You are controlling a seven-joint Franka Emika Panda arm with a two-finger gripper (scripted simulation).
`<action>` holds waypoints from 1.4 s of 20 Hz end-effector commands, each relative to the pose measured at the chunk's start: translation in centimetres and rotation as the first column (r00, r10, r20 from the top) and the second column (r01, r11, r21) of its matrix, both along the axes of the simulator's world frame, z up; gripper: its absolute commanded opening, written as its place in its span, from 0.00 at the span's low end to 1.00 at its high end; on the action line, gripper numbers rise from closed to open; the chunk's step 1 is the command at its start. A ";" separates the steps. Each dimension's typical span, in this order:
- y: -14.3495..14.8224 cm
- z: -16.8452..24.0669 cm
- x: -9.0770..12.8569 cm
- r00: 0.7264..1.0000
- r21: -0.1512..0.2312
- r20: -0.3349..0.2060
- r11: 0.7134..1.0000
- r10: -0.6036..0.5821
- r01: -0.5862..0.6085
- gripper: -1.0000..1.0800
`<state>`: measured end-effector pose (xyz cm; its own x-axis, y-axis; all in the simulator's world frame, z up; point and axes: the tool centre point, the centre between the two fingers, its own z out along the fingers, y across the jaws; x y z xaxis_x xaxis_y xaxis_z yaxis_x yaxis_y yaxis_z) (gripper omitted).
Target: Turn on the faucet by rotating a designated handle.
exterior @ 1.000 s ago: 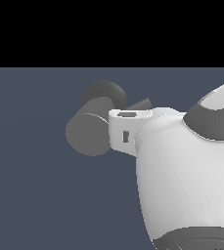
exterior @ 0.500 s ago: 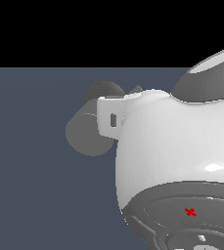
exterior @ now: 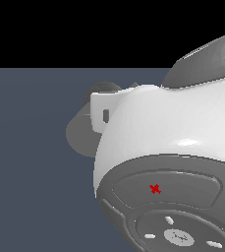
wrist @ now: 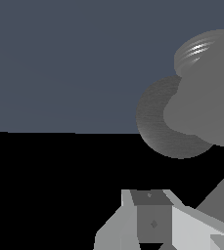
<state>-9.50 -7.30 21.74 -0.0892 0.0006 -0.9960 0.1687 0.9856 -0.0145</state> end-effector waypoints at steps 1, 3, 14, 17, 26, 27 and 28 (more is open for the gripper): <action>2.5 2.0 0.6 0.999 -0.002 0.036 0.999 0.041 -0.041 0.00; 3.2 2.5 0.7 0.998 -0.003 0.043 0.999 0.045 -0.045 0.00; 7.2 5.5 1.2 0.995 -0.008 0.076 0.998 0.069 -0.069 0.00; 8.2 6.3 1.3 0.994 -0.009 0.085 0.997 0.076 -0.075 0.00; 8.2 2.8 0.8 0.997 -0.052 0.047 0.997 0.066 -0.064 0.00; 8.5 3.0 0.9 0.997 -0.050 0.049 0.997 0.067 -0.064 0.00; 8.8 3.2 0.9 0.996 -0.048 0.050 0.997 0.067 -0.065 0.00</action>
<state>-9.16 -1.52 22.57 -0.0603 -0.0842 -0.9946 0.1474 0.9848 -0.0923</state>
